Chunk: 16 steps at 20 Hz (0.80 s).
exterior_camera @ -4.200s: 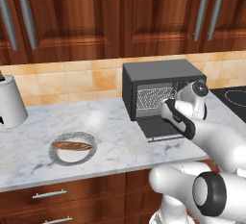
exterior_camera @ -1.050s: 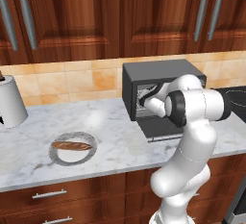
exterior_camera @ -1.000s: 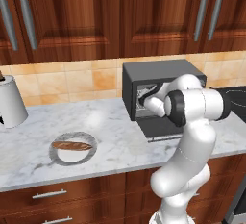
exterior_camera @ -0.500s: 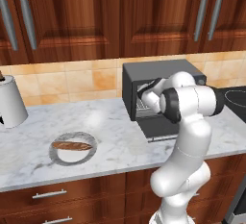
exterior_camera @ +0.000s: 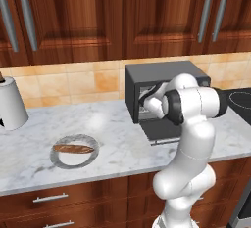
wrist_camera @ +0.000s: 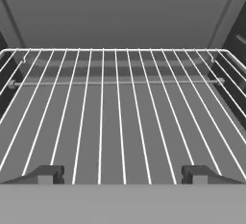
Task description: Pull the toaster oven rack outwards. Pick up the baguette from the plate and place it on the toaster oven rack. Close the toaster oven door fully and set the temperature to the lowest setting.
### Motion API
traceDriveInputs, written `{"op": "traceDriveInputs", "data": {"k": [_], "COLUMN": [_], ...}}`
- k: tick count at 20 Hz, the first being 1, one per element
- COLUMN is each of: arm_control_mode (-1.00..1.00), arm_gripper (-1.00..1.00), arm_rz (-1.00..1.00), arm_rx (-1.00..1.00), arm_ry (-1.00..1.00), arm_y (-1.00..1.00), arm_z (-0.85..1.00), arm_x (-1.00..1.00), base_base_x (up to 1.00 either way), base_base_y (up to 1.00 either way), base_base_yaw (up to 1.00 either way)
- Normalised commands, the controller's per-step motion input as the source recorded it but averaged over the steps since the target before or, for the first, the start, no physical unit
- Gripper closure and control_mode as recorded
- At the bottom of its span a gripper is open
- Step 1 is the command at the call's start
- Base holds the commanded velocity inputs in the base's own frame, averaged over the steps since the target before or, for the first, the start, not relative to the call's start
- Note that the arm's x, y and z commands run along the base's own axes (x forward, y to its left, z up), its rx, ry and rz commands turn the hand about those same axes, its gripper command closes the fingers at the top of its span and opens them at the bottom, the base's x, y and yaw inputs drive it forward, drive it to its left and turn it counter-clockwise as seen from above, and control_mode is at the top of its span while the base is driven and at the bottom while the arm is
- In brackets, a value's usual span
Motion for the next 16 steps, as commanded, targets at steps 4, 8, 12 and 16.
{"op": "traceDriveInputs", "data": {"k": [4,8,12,16], "arm_control_mode": [-1.0,-1.0,-1.0,-1.0], "arm_gripper": [-1.0,-1.0,-1.0,-1.0], "arm_rz": [0.11,0.13,0.15,0.16], "arm_rx": [0.23,0.3,0.29,0.24], "arm_ry": [0.31,0.32,0.41,0.49], "arm_y": [-0.15,-0.27,-0.2,-0.1], "arm_z": [-0.55,-0.44,-0.28,-0.16], "arm_x": [-0.81,-1.0,-1.0,-1.0], "base_base_x": [0.0,0.0,0.0,0.0], "base_base_y": [0.0,0.0,0.0,0.0], "base_base_yaw": [0.0,0.0,0.0,0.0]}}
